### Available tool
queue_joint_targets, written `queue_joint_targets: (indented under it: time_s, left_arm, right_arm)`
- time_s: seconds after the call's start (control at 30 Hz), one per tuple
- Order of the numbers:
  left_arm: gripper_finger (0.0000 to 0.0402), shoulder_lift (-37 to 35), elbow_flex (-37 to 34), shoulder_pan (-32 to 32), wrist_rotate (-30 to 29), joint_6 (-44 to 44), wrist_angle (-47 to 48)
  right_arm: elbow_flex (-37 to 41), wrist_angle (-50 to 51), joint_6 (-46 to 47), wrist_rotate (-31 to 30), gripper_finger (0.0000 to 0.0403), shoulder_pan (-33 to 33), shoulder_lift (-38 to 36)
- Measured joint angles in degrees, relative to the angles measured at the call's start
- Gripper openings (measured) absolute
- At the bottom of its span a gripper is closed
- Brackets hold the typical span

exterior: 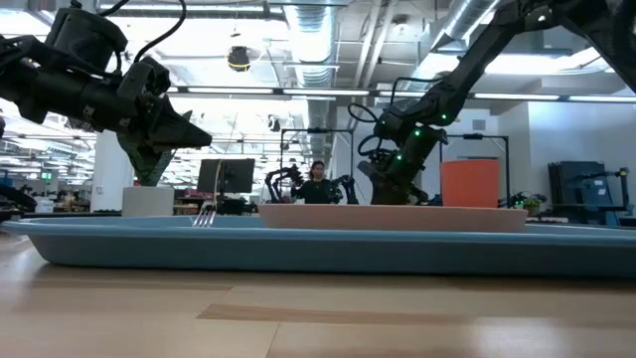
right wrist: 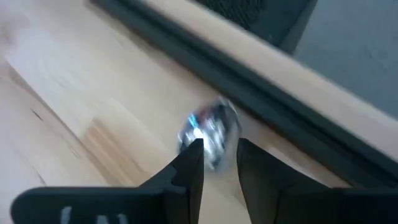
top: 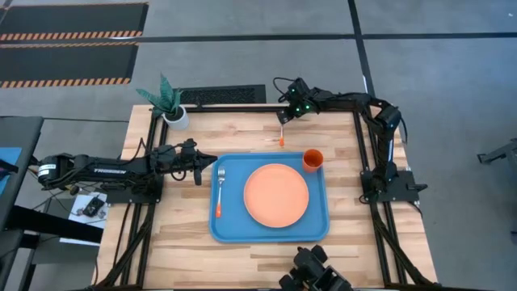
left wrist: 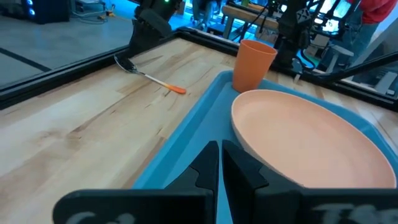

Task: Pick and place plate/cup/fork/spoon on tray
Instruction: Put the orange spoon on the right of the orange plate on the blue tray

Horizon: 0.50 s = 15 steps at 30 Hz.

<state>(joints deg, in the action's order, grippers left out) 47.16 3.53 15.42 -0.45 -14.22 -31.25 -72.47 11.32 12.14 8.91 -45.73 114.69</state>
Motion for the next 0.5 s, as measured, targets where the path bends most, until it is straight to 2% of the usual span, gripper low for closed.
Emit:
queue_joint_targets:
  time_s: [0.2, 0.33, 0.5]
  left_arm:
    - [0.0006, 0.0, 0.0, 0.0, 0.0, 0.0, 0.8]
    - [0.0006, 0.0, 0.0, 0.0, 0.0, 0.0, 0.8]
    - [0.0006, 0.0, 0.0, 0.0, -0.4, 0.0, 0.8]
  right_arm:
    - [0.0, 8.0, 0.0, 0.0, 0.0118, 2.6, -0.4]
    - [0.0, 8.0, 2.5, -0.1, 0.0122, 5.0, -0.5]
    - [0.0, 8.1, 4.1, -6.5, 0.0118, 7.0, -0.5]
